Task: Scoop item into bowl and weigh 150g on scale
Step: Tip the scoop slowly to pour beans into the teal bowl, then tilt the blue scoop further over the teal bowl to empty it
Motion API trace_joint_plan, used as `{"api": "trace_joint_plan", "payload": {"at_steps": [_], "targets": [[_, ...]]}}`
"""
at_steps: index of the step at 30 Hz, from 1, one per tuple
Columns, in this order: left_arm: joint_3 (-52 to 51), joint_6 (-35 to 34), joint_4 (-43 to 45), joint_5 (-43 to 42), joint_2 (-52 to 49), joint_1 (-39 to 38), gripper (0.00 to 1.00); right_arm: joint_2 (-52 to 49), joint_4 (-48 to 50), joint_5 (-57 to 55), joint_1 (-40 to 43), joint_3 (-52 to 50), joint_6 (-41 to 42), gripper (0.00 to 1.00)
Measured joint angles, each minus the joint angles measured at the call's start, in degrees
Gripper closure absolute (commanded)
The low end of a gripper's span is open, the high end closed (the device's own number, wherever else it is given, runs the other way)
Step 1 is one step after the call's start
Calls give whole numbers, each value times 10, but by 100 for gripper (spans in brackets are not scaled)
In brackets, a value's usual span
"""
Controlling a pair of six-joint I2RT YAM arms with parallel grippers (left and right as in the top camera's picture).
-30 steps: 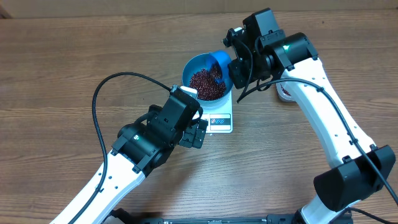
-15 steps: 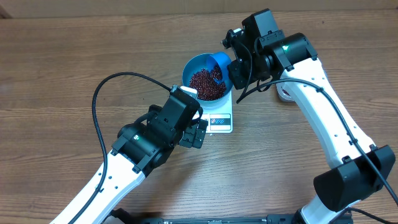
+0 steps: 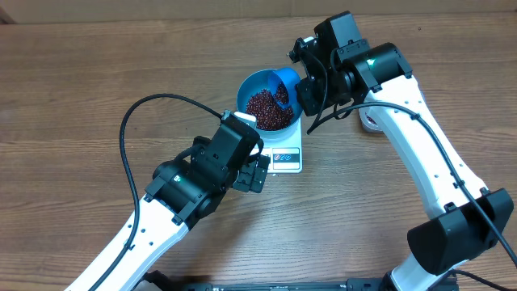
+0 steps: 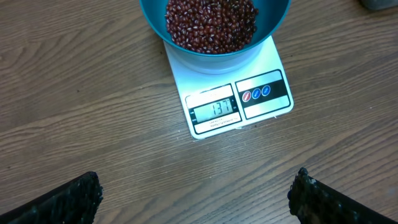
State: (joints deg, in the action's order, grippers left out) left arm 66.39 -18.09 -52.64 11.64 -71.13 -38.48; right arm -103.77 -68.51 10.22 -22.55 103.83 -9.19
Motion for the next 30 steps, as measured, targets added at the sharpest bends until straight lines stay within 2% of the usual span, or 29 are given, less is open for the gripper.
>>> {"api": "trace_joint_plan", "payload": {"at_steps": [5,30], "targets": [[0,0,0,0,0,0,1,0,-12,15,-1,0,-22,96],[0,0,0,0,0,0,0,0,-2,14,-2,0,-9,96]]}}
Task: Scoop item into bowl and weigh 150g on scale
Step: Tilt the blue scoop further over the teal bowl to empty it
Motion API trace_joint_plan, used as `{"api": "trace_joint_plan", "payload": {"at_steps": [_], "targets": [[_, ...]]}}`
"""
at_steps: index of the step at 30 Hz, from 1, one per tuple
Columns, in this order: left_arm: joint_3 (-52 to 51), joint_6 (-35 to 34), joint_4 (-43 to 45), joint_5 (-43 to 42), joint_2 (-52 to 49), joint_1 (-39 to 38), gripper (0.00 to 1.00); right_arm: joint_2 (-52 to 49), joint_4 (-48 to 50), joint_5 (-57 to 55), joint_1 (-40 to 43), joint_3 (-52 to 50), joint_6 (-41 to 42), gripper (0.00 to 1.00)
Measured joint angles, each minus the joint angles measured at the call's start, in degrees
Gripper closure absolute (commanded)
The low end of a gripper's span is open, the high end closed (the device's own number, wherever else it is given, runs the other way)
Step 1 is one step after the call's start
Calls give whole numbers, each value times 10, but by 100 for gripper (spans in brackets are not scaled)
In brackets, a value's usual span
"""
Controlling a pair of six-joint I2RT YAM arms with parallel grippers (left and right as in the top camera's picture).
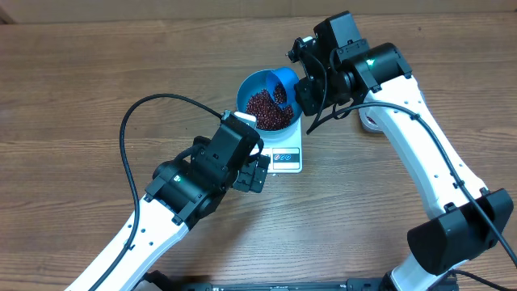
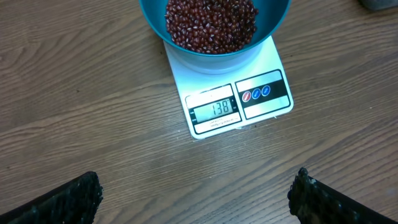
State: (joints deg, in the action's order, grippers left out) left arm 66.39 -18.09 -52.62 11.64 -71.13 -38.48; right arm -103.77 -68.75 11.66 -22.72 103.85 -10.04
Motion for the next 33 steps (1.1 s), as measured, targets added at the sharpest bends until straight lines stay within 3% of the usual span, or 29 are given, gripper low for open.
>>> {"api": "trace_joint_plan", "payload": {"at_steps": [3,8,33], "targets": [[0,0,0,0,0,0,1,0,-13,11,-2,0,-26,96],[0,0,0,0,0,0,1,0,10,-13,-5,0,4,96],[0,0,0,0,0,0,0,0,2,-1,-6,0,-5,96]]}}
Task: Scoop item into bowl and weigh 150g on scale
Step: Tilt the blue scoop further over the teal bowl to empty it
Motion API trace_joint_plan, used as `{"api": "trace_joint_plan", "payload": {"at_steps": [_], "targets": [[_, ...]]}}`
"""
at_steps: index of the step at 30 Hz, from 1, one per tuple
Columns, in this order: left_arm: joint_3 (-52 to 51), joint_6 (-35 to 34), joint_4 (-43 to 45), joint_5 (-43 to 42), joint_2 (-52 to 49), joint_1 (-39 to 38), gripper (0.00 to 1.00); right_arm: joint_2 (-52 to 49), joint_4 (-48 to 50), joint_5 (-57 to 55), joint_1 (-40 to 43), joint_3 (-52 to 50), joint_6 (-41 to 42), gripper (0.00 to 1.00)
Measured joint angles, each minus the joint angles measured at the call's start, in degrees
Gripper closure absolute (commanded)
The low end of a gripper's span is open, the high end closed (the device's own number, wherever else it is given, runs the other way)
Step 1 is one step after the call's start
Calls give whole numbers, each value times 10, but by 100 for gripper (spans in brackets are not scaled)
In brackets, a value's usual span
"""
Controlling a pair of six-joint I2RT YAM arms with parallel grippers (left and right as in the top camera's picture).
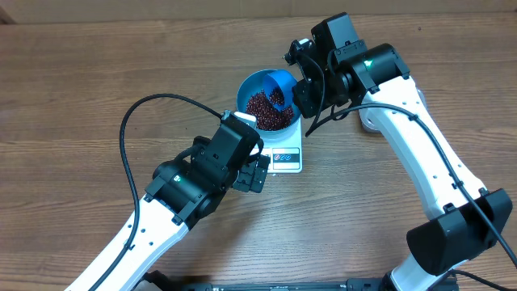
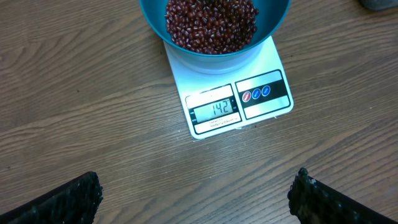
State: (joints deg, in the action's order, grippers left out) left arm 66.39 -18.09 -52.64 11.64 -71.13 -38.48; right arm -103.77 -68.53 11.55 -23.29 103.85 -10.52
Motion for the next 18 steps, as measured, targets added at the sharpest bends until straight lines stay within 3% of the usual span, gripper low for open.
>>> {"api": "trace_joint_plan", "payload": {"at_steps": [5,18], "targets": [[0,0,0,0,0,0,0,0,-18,10,-1,0,-23,96],[0,0,0,0,0,0,1,0,2,-35,-4,0,22,96]]}}
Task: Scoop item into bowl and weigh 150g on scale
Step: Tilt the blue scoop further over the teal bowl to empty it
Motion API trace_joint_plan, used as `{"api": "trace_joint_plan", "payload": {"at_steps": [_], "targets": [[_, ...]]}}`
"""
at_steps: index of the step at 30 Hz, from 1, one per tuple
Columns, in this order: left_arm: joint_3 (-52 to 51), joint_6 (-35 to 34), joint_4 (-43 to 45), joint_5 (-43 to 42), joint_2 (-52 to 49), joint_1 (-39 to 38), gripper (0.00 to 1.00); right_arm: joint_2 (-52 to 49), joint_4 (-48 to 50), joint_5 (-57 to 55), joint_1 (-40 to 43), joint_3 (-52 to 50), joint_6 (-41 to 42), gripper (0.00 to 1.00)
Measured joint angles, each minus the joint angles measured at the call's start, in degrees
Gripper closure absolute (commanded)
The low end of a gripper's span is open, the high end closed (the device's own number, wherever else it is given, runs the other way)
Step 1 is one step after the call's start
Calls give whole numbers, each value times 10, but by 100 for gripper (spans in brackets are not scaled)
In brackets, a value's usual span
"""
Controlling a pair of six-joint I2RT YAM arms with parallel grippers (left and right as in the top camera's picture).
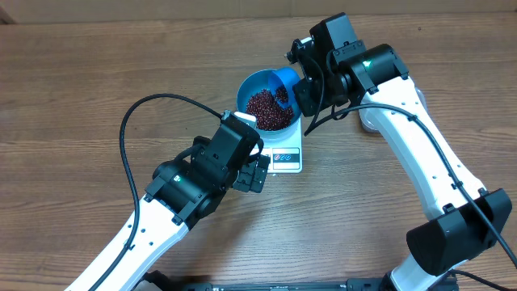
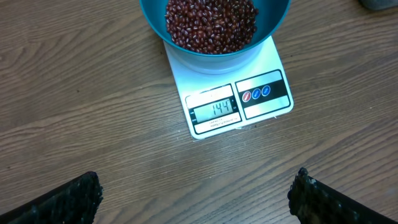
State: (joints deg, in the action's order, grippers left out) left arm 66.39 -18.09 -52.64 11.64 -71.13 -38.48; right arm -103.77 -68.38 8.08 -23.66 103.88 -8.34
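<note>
A blue bowl (image 1: 241, 91) (image 2: 150, 19) full of dark red beans (image 1: 267, 110) (image 2: 211, 25) stands on a white scale (image 1: 285, 160) (image 2: 272, 55). The scale's display (image 2: 214, 109) reads 144. Over the bowl's far right rim, a blue scoop (image 1: 283, 82) with beans in it is tilted, and my right gripper (image 1: 301, 86) is shut on it. My left gripper (image 1: 257, 173) (image 2: 196, 196) hangs open just in front of the scale, its fingers (image 2: 68, 202) wide apart over bare wood.
A pale round container (image 1: 369, 122) sits at the back right, mostly hidden under my right arm; a grey corner (image 2: 380, 4) of something shows in the left wrist view. The left arm's black cable (image 1: 128, 121) loops over the table's left half.
The scale reading has gone from 142 to 144. The scoop has shifted slightly over the bowl's rim. My left arm has not moved.
The right gripper held the scoop tilted over the bowl at every moment, while the left gripper stayed open before the scale. The display read 137, then 138, then 142, and now 144.
</note>
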Motion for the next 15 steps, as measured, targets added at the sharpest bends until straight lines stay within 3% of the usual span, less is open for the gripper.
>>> {"api": "trace_joint_plan", "payload": {"at_steps": [11,15], "targets": [[0,0,0,0,0,0,0,0,2,1,0,0,8,96],[0,0,0,0,0,0,0,0,-15,17,-3,0,-25,96]]}}
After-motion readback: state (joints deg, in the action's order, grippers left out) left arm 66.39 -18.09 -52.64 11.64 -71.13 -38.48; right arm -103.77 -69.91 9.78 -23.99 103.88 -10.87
